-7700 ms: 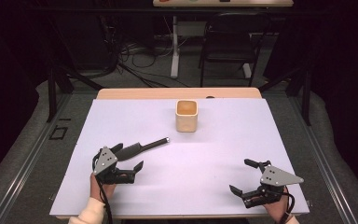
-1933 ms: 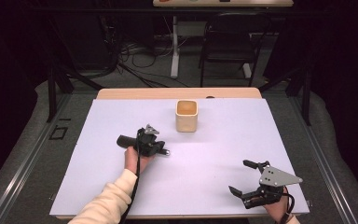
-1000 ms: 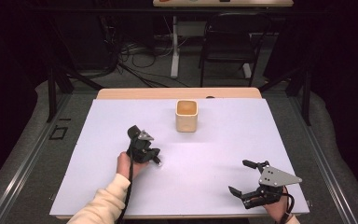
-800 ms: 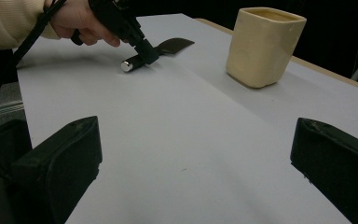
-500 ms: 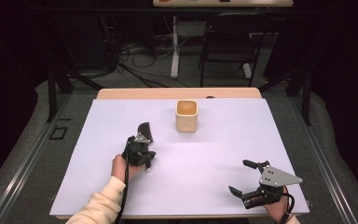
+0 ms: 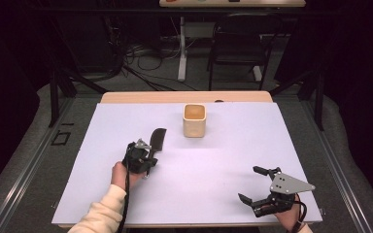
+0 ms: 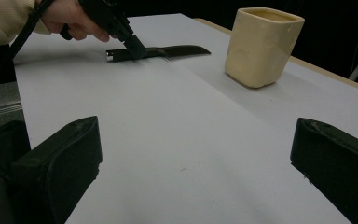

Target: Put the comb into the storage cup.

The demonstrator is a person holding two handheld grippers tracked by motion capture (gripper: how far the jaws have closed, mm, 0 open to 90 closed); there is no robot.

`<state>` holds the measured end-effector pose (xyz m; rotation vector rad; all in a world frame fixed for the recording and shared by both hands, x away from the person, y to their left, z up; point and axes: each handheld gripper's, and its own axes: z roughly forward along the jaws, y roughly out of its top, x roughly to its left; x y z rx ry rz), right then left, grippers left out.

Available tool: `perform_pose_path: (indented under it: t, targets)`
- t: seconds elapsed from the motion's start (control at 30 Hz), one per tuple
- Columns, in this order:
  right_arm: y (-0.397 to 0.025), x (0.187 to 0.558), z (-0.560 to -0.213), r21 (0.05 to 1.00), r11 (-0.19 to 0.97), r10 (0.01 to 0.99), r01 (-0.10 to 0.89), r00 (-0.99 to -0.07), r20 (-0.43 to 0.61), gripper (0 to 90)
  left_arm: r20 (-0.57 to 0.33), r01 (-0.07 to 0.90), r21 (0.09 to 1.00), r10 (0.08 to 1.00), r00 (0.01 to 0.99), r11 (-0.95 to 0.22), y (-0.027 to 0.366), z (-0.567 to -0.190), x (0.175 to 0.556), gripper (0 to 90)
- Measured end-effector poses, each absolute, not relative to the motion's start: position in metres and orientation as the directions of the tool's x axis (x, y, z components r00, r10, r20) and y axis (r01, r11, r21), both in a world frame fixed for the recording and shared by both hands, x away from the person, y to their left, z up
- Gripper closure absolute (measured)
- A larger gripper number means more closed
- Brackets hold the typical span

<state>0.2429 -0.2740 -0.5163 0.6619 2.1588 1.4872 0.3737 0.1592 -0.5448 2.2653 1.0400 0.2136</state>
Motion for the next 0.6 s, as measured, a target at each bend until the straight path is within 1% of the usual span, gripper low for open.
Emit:
perform_pose_path:
  t: [0.6]
  targets:
    - [-0.2741, 0.2428, -0.5166, 0.939, 0.312, 0.605, 0.144, -0.792, -0.080, 1.4, -0.098, 0.640, 0.598, 0.749, 0.656, -0.482, 0.1692, -0.5433, 0.3767, 90.0]
